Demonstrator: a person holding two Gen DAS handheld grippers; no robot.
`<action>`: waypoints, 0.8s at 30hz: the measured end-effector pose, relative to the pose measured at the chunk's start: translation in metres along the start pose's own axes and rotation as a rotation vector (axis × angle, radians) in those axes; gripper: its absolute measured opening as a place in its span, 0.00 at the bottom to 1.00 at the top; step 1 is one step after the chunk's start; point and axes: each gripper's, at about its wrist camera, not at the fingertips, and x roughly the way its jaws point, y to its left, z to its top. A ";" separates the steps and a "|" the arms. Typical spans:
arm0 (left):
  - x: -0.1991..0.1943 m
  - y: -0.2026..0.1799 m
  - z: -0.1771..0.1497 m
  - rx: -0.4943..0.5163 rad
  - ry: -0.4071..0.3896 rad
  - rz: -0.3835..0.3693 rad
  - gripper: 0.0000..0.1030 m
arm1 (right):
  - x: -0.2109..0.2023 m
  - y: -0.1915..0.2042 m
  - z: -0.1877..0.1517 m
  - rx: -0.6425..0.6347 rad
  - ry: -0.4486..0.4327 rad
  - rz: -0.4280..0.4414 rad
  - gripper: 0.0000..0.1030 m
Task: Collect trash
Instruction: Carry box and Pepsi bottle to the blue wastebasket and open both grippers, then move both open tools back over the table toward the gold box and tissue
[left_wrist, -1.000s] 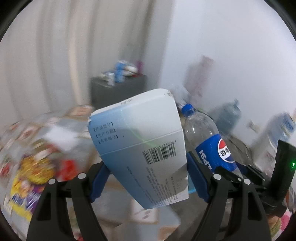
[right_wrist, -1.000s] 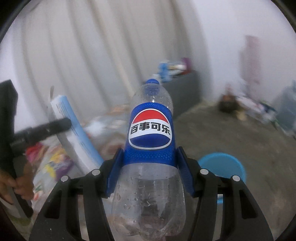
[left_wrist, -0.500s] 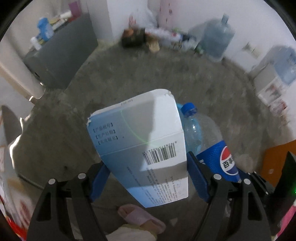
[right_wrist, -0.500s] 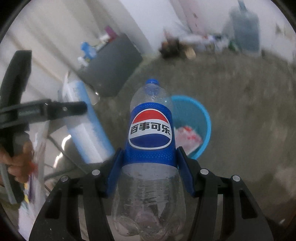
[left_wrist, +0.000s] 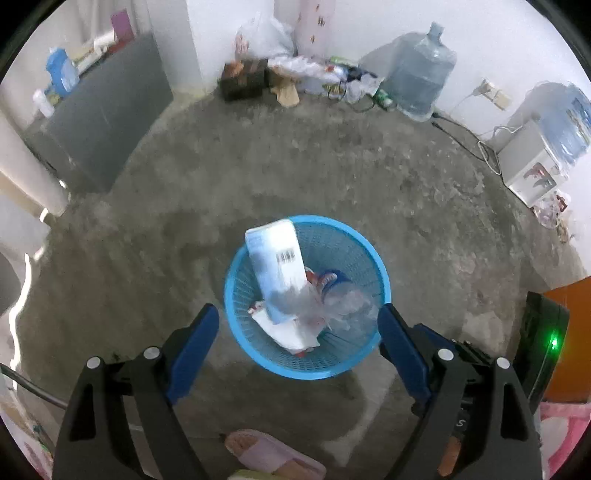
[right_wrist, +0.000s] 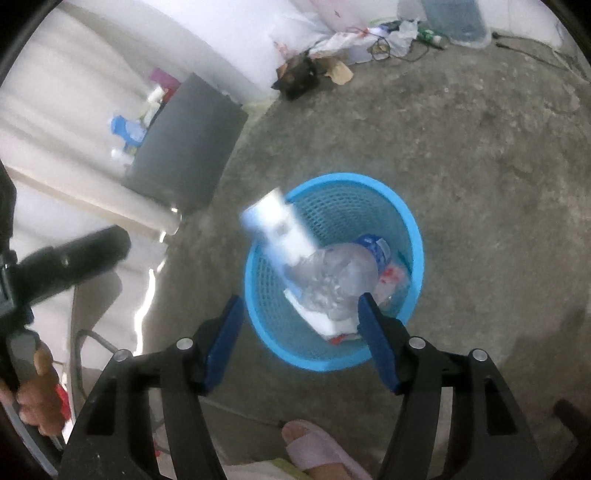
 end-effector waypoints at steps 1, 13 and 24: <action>-0.007 -0.001 -0.002 0.004 -0.015 0.000 0.83 | -0.003 0.001 -0.002 -0.009 -0.007 -0.007 0.60; -0.140 0.010 -0.078 -0.091 -0.302 -0.059 0.83 | -0.066 0.037 -0.033 -0.266 -0.184 -0.182 0.79; -0.237 0.088 -0.215 -0.225 -0.436 0.076 0.83 | -0.090 0.133 -0.085 -0.616 -0.292 -0.282 0.92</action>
